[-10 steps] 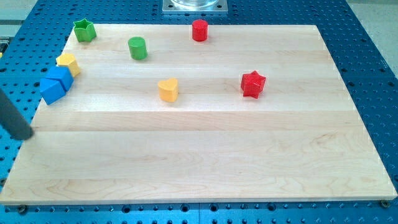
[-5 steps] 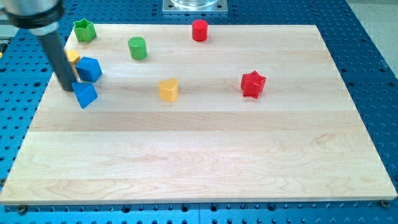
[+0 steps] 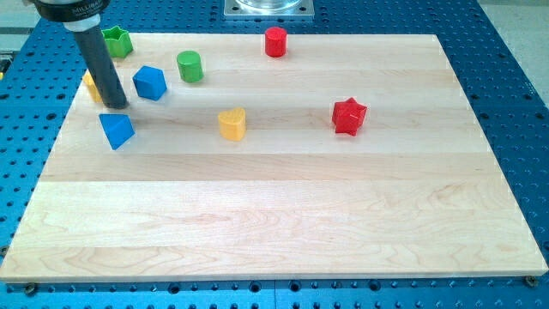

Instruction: Slide the cube to the top right corner of the board

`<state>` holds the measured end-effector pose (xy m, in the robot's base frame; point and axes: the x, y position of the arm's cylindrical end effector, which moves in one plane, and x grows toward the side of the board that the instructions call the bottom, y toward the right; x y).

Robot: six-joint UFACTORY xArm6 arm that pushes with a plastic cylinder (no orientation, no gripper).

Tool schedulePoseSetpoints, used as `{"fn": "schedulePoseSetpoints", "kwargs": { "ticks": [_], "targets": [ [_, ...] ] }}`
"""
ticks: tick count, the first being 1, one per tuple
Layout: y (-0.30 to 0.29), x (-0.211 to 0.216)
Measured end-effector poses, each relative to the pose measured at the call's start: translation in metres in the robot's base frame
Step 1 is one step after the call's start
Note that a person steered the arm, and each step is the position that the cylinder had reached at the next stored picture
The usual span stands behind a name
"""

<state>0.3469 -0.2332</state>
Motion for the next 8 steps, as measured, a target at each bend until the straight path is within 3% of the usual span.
{"fn": "schedulePoseSetpoints", "kwargs": {
  "ticks": [1,3,6,7,8],
  "targets": [
    [0.039,-0.028],
    [0.228,0.011],
    [0.237,0.007],
    [0.21,-0.02],
    [0.262,-0.055]
  ]
}}
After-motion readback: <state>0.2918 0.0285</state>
